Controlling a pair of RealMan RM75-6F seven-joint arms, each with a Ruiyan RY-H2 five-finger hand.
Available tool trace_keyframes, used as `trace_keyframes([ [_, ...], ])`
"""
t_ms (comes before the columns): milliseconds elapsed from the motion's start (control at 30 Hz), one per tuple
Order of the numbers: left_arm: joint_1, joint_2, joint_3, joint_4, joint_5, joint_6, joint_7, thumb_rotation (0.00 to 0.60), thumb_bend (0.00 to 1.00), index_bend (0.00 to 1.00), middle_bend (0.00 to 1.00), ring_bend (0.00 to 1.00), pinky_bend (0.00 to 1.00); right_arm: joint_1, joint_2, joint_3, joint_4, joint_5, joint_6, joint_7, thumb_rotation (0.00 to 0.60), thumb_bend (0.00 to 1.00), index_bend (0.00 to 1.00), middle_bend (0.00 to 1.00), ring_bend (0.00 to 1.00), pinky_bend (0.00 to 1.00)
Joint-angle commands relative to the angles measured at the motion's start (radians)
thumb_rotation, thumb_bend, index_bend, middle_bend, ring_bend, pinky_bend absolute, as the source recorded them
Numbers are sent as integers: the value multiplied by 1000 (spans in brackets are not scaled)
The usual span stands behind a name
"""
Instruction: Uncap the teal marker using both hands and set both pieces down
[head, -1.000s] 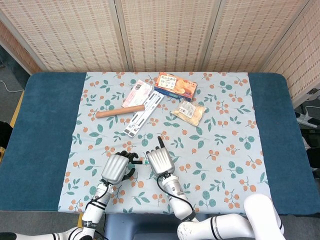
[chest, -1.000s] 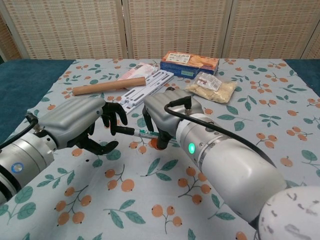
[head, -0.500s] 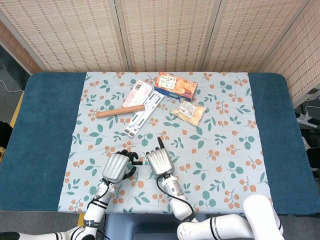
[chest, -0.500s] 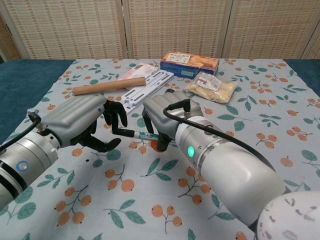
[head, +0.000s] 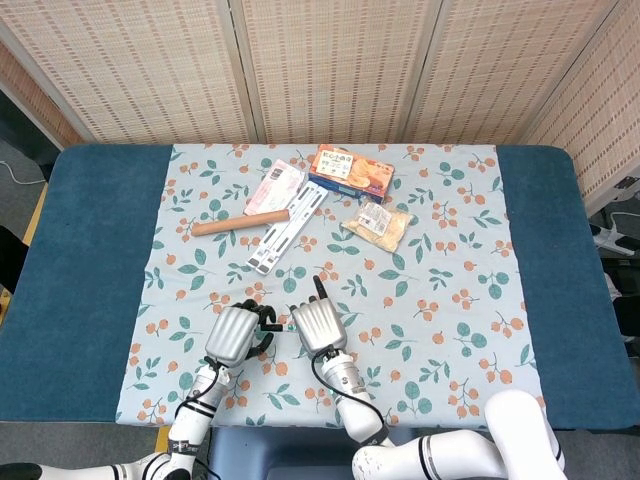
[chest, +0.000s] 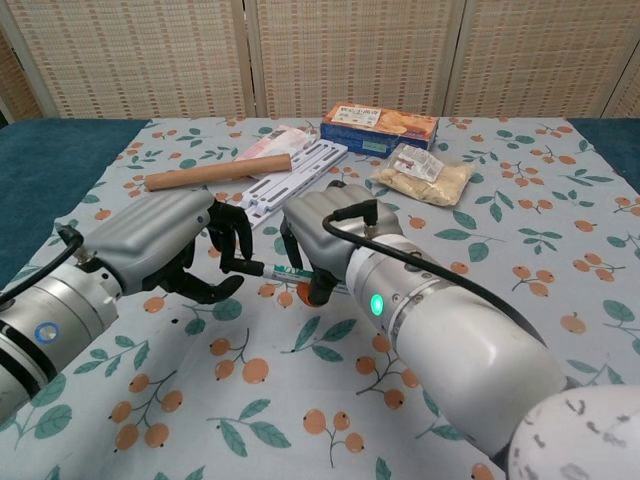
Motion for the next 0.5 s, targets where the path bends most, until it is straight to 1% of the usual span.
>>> trace_keyframes([
  [33,0,-2,1,1,3,2,-3,600,357,503,571,386,576,0,-1,0,1,1,-1,-1,600,394,811,800,420,0],
  [367,0,-15,5,14,6,10,-1,600,383,540,593,395,579,0,-10,-2,7,-2,-2,-1,600,394,812,801,420,0],
  [433,-1,-17,3,16,6,12,2,600,405,559,611,400,579,-1,-11,0,6,-2,-1,0,600,394,812,801,420,0],
  [500,-1,-18,3,19,5,16,11,600,459,590,645,417,583,-1,-11,1,7,-3,-2,0,600,394,812,801,420,0],
])
